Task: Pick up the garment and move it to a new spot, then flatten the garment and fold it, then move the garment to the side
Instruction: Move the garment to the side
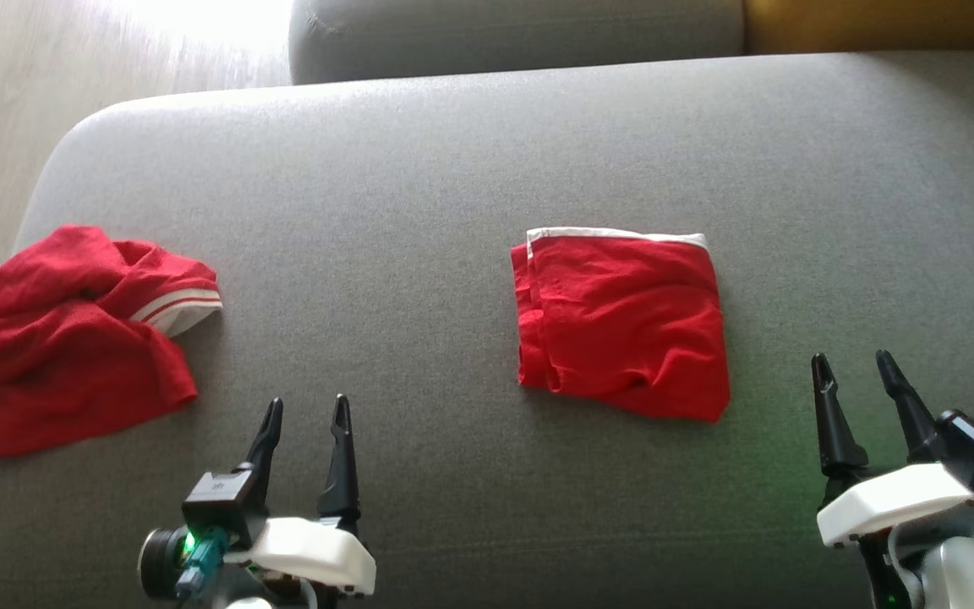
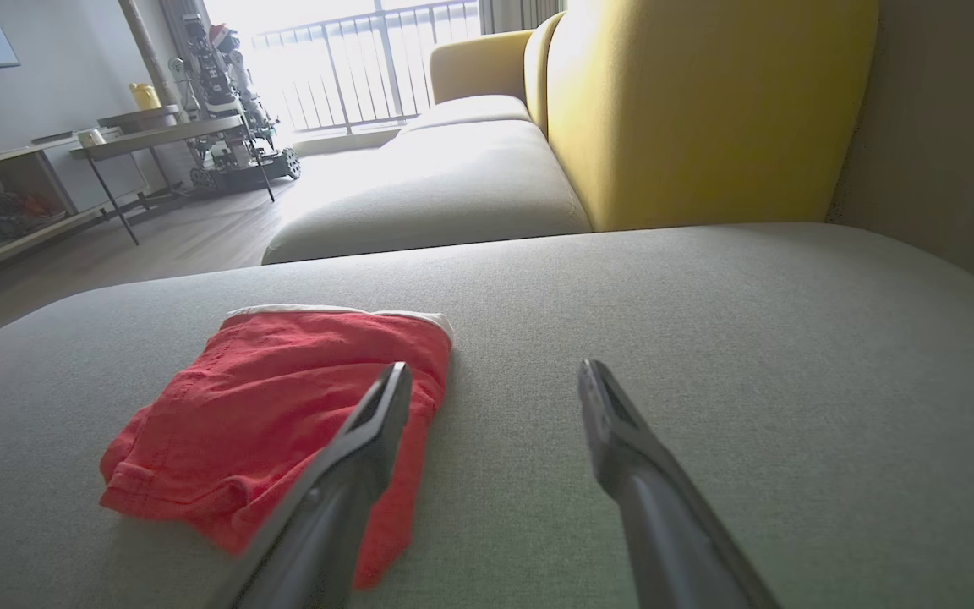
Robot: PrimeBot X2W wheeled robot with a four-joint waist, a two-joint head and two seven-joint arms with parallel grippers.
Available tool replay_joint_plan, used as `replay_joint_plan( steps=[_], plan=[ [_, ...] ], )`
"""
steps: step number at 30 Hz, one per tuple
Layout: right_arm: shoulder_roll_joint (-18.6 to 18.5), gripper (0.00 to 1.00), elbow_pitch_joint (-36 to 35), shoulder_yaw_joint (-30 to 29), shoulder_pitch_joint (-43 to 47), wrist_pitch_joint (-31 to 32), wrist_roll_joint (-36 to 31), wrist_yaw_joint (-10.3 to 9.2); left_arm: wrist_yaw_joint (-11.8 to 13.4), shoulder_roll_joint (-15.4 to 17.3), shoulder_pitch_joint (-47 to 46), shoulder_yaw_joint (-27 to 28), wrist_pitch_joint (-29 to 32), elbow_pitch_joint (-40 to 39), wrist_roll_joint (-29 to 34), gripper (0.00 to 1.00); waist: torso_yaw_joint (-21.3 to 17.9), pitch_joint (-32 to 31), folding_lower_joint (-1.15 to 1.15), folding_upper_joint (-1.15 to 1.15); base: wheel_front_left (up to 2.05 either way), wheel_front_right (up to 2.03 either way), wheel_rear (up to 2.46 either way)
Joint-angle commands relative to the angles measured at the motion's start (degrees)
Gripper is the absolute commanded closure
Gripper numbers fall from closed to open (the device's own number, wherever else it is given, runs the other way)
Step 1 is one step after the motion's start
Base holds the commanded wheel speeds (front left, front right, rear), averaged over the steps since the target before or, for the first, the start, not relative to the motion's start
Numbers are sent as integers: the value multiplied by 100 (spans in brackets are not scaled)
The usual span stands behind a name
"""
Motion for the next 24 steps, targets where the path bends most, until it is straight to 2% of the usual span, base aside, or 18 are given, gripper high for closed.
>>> replay_joint_plan(
  steps=[1, 9, 17, 24],
  plan=[
    [-25, 0, -172, 127, -200, -13, 51, -1, -13, 5, -227, 168, -31, -220, 22, 0, 19, 32, 0, 0, 0, 0, 0],
    [-24, 0, 63, 343, -569, 44, 599, -1, 5, 5, -434, 35, -31, -292, 27, 0, 186, 452, 0, 0, 0, 0, 0],
    [-24, 0, 872, 379, -1424, 860, 1290, -1, 39, 5, -793, -205, -31, -268, -14, 0, 486, 895, 0, 0, 0, 0, 0],
    [-24, 0, 1553, 41, -1953, 1362, 1302, -1, 95, 5, -945, -339, -31, -258, -51, 0, 721, 1114, 0, 0, 0, 0, 0]
  ],
)
